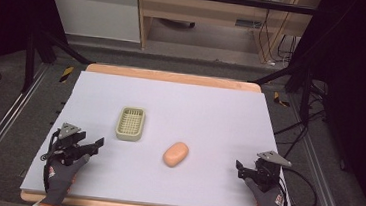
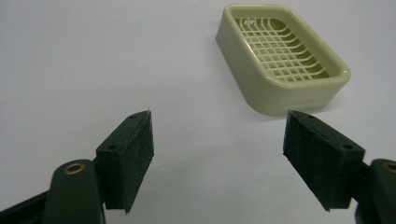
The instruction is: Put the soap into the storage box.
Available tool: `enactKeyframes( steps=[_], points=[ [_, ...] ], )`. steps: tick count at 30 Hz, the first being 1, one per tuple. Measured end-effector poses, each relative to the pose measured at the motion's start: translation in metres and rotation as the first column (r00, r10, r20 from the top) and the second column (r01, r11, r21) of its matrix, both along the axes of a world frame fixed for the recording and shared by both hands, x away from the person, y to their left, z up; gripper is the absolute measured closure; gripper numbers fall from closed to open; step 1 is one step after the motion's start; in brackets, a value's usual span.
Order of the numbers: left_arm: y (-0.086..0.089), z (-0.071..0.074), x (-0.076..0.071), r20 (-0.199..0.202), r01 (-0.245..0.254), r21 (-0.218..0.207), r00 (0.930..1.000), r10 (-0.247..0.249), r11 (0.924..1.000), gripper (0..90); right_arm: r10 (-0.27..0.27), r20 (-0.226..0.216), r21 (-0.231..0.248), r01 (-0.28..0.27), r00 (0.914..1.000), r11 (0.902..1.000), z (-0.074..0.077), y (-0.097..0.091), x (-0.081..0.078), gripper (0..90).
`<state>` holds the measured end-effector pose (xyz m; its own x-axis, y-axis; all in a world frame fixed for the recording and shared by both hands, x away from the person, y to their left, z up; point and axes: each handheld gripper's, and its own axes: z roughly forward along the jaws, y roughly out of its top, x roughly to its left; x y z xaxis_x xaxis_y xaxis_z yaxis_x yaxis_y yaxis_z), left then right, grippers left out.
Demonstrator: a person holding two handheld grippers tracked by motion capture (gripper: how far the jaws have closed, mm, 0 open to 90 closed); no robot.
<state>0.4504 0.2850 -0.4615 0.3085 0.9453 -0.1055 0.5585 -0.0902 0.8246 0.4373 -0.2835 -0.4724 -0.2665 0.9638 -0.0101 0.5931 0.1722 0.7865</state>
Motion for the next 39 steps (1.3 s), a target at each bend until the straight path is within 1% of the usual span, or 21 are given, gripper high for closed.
enactKeyframes(
  steps=[4, 9, 10, 12, 14, 16, 18, 21, 22, 25, 26, 27, 29, 30, 31, 32, 33, 34, 35, 36, 39],
  points=[
    [-0.005, 0.002, -0.002, 0.003, 0.017, 0.014, 0.9999, -0.017, 0.9998, 26.2, 0.005, -0.013, 0.012, -0.005, 0.9999, 0.9999, -0.001, -0.001, -0.001, 8.2],
    [-0.008, 0.004, -0.004, 0.006, 0.032, 0.011, 0.9995, -0.032, 0.9994, 28.4, 0.003, -0.014, 0.006, -0.003, 0.9999, 1.0000, -0.001, 0.000, -0.002, 8.7],
    [-0.009, 0.004, -0.004, 0.010, 0.035, 0.018, 0.9993, -0.035, 0.9992, 28.4, 0.003, -0.014, 0.011, -0.002, 0.9999, 0.9999, -0.001, 0.001, -0.002, 8.8],
    [-0.011, 0.004, -0.004, 0.010, 0.046, 0.019, 0.9989, -0.046, 0.9988, 29.1, -0.002, -0.005, 0.015, 0.002, 1.0000, 0.9999, 0.000, 0.000, -0.003, 8.8],
    [-0.014, 0.004, -0.005, 0.005, 0.061, 0.021, 0.9981, -0.061, 0.9979, 29.3, 0.000, -0.005, 0.021, 0.000, 1.0000, 0.9998, 0.000, 0.000, -0.004, 8.7],
    [-0.015, 0.003, -0.005, 0.006, 0.062, 0.019, 0.9980, -0.062, 0.9979, 29.7, 0.002, -0.010, 0.022, -0.002, 0.9999, 0.9998, 0.000, 0.000, -0.004, 8.5],
    [-0.019, 0.004, -0.006, 0.006, 0.075, 0.021, 0.9972, -0.075, 0.9970, 29.8, 0.004, -0.007, 0.013, -0.004, 1.0000, 0.9999, -0.001, 0.001, -0.003, 8.5],
    [-0.022, 0.005, -0.007, 0.010, 0.081, 0.023, 0.9967, -0.081, 0.9965, 30.0, 0.003, -0.007, 0.016, -0.003, 1.0000, 0.9999, 0.000, 0.002, -0.004, 8.4],
    [-0.026, 0.006, -0.008, 0.008, 0.085, 0.037, 0.9963, -0.086, 0.9956, 30.1, 0.002, -0.008, 0.011, -0.002, 1.0000, 0.9999, 0.000, 0.002, -0.004, 8.4],
    [-0.029, 0.006, -0.009, 0.009, 0.092, 0.036, 0.9957, -0.092, 0.9951, 30.1, -0.006, -0.003, 0.007, 0.006, 1.0000, 1.0000, 0.000, 0.002, -0.004, 8.5],
    [-0.031, 0.007, -0.009, 0.010, 0.097, 0.047, 0.9952, -0.097, 0.9942, 30.1, -0.010, -0.004, 0.009, 0.010, 0.9999, 0.9999, 0.000, 0.002, -0.004, 8.6],
    [-0.033, 0.008, -0.010, 0.006, 0.105, 0.045, 0.9944, -0.106, 0.9934, 30.1, -0.017, -0.004, 0.006, 0.017, 0.9998, 0.9998, 0.000, 0.002, -0.004, 8.6],
    [-0.035, 0.008, -0.010, 0.010, 0.106, 0.041, 0.9942, -0.107, 0.9935, 30.1, -0.017, -0.004, 0.008, 0.017, 0.9999, 0.9998, 0.000, 0.001, -0.004, 8.6],
    [-0.037, 0.008, -0.011, 0.002, 0.121, 0.045, 0.9926, -0.121, 0.9917, 30.1, -0.015, -0.001, 0.009, 0.015, 0.9999, 0.9998, 0.000, 0.001, -0.004, 8.6],
    [-0.037, 0.008, -0.011, 0.002, 0.121, 0.045, 0.9926, -0.121, 0.9917, 30.1, -0.016, -0.003, 0.008, 0.016, 0.9999, 0.9998, 0.000, 0.002, -0.004, 8.6],
    [-0.039, 0.008, -0.011, -0.002, 0.133, 0.042, 0.9912, -0.133, 0.9903, 30.1, -0.013, -0.004, 0.007, 0.013, 0.9999, 0.9999, 0.000, 0.002, -0.004, 8.6],
    [-0.039, 0.008, -0.011, -0.002, 0.133, 0.042, 0.9912, -0.133, 0.9903, 30.0, -0.013, -0.004, 0.007, 0.013, 0.9999, 0.9999, 0.000, 0.002, -0.004, 8.6],
    [-0.043, 0.008, -0.012, -0.001, 0.147, 0.036, 0.9891, -0.147, 0.9885, 30.0, -0.014, -0.005, 0.005, 0.014, 0.9999, 0.9999, 0.000, 0.003, -0.004, 8.6],
    [-0.043, 0.008, -0.012, -0.001, 0.147, 0.036, 0.9891, -0.147, 0.9885, 29.9, -0.014, -0.005, 0.005, 0.014, 0.9999, 0.9999, 0.000, 0.003, -0.004, 8.6],
    [-0.046, 0.009, -0.012, -0.003, 0.162, 0.040, 0.9868, -0.162, 0.9860, 29.7, -0.012, 0.000, 0.009, 0.012, 0.9999, 0.9999, 0.001, 0.004, -0.004, 8.5],
    [-0.049, 0.010, -0.012, -0.003, 0.173, 0.040, 0.9849, -0.173, 0.9841, 29.2, -0.016, 0.002, 0.007, 0.016, 0.9999, 0.9999, 0.001, 0.004, -0.004, 8.1]
  ],
)
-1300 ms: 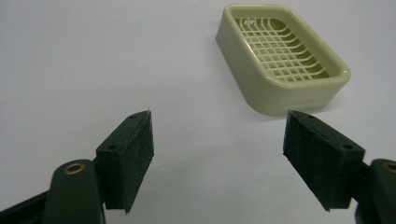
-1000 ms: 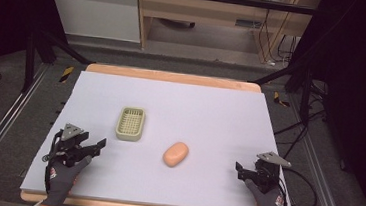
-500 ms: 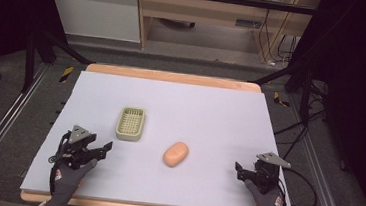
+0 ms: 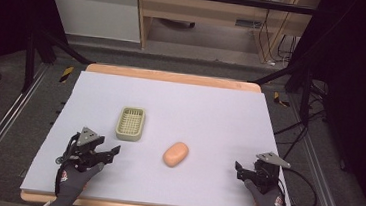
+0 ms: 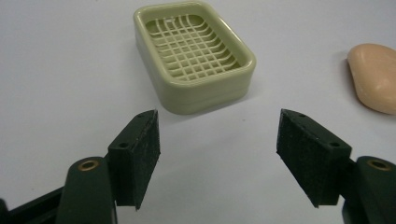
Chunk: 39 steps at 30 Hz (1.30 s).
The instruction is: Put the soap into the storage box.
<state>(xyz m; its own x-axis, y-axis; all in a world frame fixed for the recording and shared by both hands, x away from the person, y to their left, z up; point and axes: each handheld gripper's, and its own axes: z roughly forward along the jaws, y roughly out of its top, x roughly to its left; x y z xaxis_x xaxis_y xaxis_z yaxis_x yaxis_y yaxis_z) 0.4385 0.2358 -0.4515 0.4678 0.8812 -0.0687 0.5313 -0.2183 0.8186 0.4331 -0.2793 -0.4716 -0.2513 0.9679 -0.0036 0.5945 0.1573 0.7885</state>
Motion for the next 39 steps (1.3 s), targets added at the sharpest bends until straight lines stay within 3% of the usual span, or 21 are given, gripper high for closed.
enactKeyframes(
  steps=[8, 13, 21, 33, 39],
  points=[
    [-0.009, 0.009, 0.000, 0.006, 0.033, 0.003, 0.9994, -0.033, 0.9994, 27.5, 0.003, 0.000, -0.001, -0.003, 1.0000, 1.0000, -0.001, 0.001, -0.001, 8.0],
    [-0.012, 0.031, 0.009, 0.027, 0.045, -0.008, 0.9986, -0.045, 0.9989, 26.7, 0.013, 0.000, -0.005, -0.013, 0.9999, 0.9999, -0.001, 0.003, -0.001, 8.0],
    [-0.026, 0.050, 0.020, 0.042, 0.064, 0.002, 0.9971, -0.064, 0.9979, 25.4, 0.006, -0.001, 0.001, -0.006, 1.0000, 1.0000, 0.000, 0.003, -0.001, 7.9],
    [-0.055, 0.056, 0.029, 0.034, 0.107, -0.061, 0.9939, -0.105, 0.9924, 24.5, 0.005, -0.003, 0.006, -0.005, 1.0000, 1.0000, 0.000, 0.002, -0.001, 7.9],
    [-0.072, 0.048, 0.028, 0.017, 0.141, -0.020, 0.9899, -0.141, 0.9898, 24.4, 0.004, -0.001, 0.004, -0.004, 1.0000, 1.0000, 0.000, 0.002, -0.001, 7.9]
  ],
)
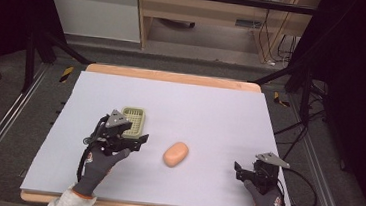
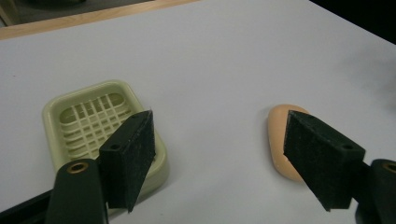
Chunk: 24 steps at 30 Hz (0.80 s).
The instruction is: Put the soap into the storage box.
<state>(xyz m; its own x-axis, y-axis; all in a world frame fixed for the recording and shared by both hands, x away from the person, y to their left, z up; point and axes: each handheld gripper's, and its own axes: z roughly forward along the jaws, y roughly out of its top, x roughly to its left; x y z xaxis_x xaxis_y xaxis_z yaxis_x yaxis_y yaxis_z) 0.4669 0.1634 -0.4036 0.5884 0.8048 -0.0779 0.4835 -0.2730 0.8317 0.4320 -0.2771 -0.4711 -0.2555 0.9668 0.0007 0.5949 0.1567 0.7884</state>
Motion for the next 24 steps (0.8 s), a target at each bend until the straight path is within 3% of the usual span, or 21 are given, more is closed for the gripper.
enactKeyframes(
  steps=[10, 24],
  points=[
    [-0.030, -0.019, -0.001, -0.041, 0.061, 0.072, 0.9975, -0.058, 0.9955, 24.4, 0.006, -0.002, -0.007, -0.006, 1.0000, 1.0000, 0.000, 0.002, 0.001, 7.6],
    [-0.055, -0.020, 0.003, -0.059, 0.106, 0.110, 0.9932, -0.100, 0.9882, 24.4, 0.006, -0.007, -0.009, -0.006, 1.0000, 0.9999, -0.001, 0.002, 0.001, 7.6]
  ],
)
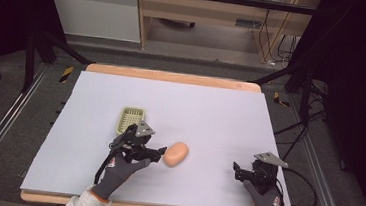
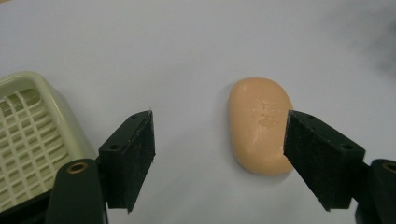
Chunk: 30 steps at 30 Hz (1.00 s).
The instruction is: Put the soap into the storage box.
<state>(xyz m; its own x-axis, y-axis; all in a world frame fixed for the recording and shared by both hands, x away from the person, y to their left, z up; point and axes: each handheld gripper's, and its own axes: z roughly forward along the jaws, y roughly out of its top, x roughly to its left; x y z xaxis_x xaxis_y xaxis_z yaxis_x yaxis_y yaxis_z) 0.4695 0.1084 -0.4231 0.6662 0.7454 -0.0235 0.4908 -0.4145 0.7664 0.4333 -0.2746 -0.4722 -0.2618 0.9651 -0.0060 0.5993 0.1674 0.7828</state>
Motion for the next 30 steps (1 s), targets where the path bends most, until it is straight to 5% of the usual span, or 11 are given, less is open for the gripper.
enactKeyframes(
  steps=[30],
  points=[
    [-0.054, -0.025, 0.010, -0.072, 0.092, 0.066, 0.9936, -0.088, 0.9935, 24.4, 0.000, -0.012, 0.006, 0.000, 0.9999, 1.0000, 0.000, 0.001, 0.000, 7.5]
  ],
)
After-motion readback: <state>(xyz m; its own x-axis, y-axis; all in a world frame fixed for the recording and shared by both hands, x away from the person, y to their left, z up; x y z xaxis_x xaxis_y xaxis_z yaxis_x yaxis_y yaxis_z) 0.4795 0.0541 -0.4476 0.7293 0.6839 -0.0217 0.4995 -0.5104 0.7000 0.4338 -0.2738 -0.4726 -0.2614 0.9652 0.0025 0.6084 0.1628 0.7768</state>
